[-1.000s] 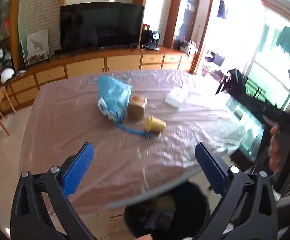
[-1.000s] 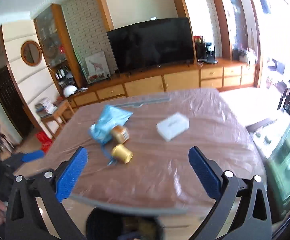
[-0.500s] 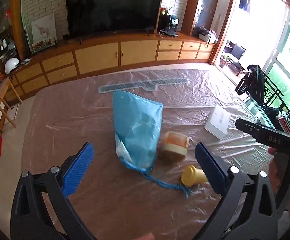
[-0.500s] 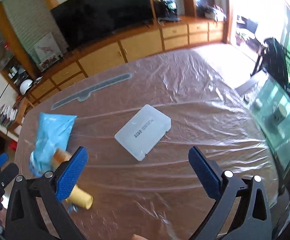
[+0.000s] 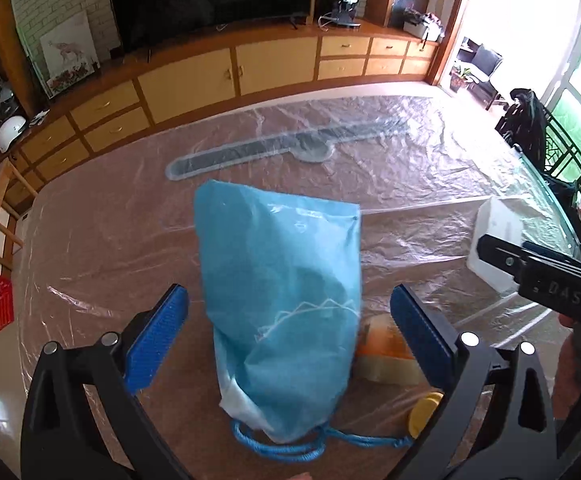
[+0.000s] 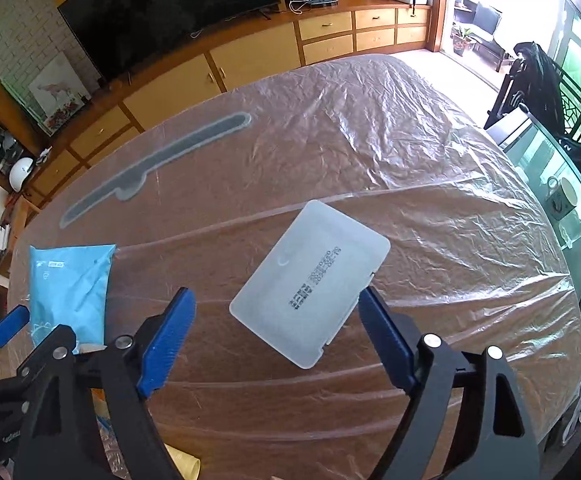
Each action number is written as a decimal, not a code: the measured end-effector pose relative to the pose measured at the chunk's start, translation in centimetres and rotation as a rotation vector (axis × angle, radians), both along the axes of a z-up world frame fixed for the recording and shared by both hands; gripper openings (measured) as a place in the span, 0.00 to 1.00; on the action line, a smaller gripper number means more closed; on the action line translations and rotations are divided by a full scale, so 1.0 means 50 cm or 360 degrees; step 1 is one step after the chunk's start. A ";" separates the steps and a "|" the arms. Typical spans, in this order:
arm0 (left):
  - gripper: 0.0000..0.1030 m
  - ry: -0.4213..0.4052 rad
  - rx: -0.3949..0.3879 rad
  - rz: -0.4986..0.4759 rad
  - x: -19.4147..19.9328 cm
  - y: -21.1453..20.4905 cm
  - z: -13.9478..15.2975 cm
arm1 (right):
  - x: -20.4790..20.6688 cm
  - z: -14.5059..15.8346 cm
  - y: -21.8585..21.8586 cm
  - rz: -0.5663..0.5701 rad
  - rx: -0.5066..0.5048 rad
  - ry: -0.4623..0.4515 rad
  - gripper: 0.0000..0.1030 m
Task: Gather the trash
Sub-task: 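Grasp the blue bag with the left tool while the right tool grasps the white plastic case, then carry the blue bag and white plastic case over the black trash bin with both tools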
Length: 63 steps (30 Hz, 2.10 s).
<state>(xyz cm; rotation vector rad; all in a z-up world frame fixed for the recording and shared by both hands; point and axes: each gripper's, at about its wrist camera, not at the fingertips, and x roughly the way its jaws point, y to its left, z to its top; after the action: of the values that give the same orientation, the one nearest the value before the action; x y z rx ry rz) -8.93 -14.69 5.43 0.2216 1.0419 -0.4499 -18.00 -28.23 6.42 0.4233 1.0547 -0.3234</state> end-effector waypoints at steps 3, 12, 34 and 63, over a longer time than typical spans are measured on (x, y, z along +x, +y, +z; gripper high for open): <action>0.96 0.0039 0.0013 0.0023 0.020 0.007 -0.018 | 0.008 -0.007 0.007 0.0018 -0.0025 0.0013 0.79; 0.73 0.0113 -0.0051 0.0047 0.038 0.021 -0.037 | 0.017 -0.010 -0.003 0.0030 -0.0025 -0.0002 0.61; 0.68 0.0040 -0.0103 0.0110 0.005 0.105 -0.002 | -0.011 0.011 0.004 0.0232 -0.0015 -0.0059 0.55; 0.61 -0.0031 -0.0043 0.0124 -0.037 0.103 0.005 | -0.015 0.026 0.001 0.0250 -0.0041 -0.0078 0.52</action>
<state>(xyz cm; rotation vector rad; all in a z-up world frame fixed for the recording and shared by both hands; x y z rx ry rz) -10.78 -9.52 5.67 0.1607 1.0210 -0.3906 -18.75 -28.20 7.70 0.3216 1.0280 -0.1856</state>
